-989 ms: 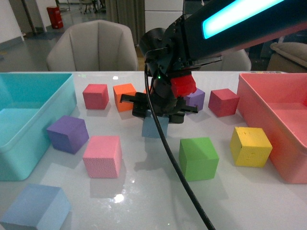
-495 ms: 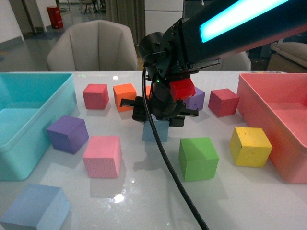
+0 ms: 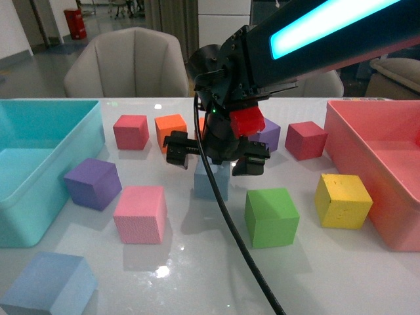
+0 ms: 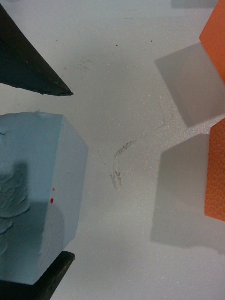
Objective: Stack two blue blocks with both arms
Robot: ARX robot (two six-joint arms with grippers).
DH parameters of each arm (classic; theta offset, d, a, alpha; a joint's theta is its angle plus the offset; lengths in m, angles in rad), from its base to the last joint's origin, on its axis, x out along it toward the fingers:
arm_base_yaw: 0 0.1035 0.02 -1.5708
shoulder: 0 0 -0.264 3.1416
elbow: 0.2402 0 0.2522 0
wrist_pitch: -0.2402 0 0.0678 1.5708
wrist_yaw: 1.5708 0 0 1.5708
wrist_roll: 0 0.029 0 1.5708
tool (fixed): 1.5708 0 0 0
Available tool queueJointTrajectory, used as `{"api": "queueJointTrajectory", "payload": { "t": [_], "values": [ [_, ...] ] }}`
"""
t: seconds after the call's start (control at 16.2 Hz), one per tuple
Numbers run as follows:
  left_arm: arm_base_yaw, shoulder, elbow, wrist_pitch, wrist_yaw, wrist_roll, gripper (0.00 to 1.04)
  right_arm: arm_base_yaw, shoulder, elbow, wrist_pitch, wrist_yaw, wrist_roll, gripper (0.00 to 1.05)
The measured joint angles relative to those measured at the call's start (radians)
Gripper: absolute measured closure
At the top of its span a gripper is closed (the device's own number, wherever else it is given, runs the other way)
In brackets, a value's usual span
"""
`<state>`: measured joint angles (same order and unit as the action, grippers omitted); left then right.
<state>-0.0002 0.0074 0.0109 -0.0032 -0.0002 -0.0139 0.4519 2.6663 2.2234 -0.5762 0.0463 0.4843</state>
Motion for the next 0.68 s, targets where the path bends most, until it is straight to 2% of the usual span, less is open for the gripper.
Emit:
{"api": "queueJointTrajectory", "payload": {
  "t": [0.31,0.56,0.68],
  "values": [
    [0.0,0.0,0.0,0.0,0.0,0.0,0.07,0.001,-0.068,-0.084,0.06,0.01,-0.003,0.06],
    [0.0,0.0,0.0,0.0,0.0,0.0,0.07,-0.004,-0.342,-0.351,0.242,0.006,0.021,0.06],
    [0.0,0.0,0.0,0.0,0.0,0.0,0.07,-0.016,-0.525,-0.554,0.4,0.051,0.023,0.06]
  ]
}}
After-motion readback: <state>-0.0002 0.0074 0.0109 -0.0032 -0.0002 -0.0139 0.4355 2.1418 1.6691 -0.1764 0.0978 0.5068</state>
